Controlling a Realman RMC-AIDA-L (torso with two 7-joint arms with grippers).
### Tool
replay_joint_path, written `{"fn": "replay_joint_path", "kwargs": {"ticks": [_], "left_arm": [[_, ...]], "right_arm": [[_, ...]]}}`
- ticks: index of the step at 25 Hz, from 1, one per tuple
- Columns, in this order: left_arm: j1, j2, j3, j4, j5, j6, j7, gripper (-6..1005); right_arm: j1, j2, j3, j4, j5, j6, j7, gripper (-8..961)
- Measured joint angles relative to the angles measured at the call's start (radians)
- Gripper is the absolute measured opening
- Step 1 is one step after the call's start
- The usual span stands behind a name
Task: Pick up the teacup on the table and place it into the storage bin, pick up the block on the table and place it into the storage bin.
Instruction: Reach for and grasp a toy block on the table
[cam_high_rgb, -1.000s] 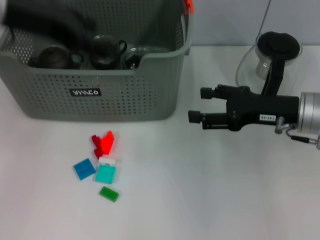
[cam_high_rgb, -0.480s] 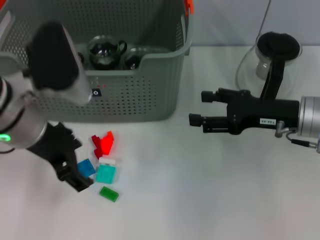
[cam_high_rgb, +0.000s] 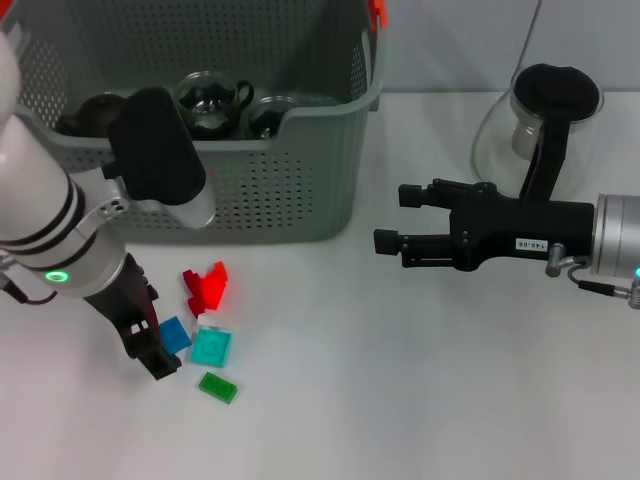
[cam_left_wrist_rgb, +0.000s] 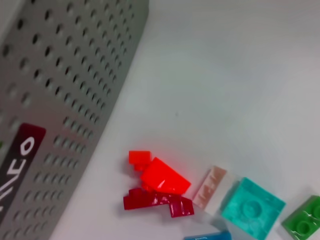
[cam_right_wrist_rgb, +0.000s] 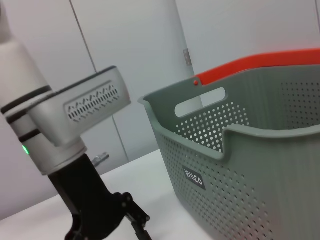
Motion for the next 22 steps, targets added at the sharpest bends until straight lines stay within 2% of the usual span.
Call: {"fn": "replay_joint_path", "kwargs": {"ticks": [5,20,22], "left_arm": [[-0.026,0.014,0.001,-0.067,0.001,-0.03,-0.009,864],[-0.042,0.016,0.004,-0.148,0.002,-0.069,-0.012,790],[-0.043,0.016,0.004,-0.154,0.002,-0.079,-0.012,724]], "right_arm": [[0.0,0.0,0.002,0.0,0.0,-0.001,0.0,915],[0.0,0.0,0.002,-0.001,0.0,-0.006,0.001,915],[0.0,0.0,0.001,0.0,0.0,-0.006,0.001,915]]}}
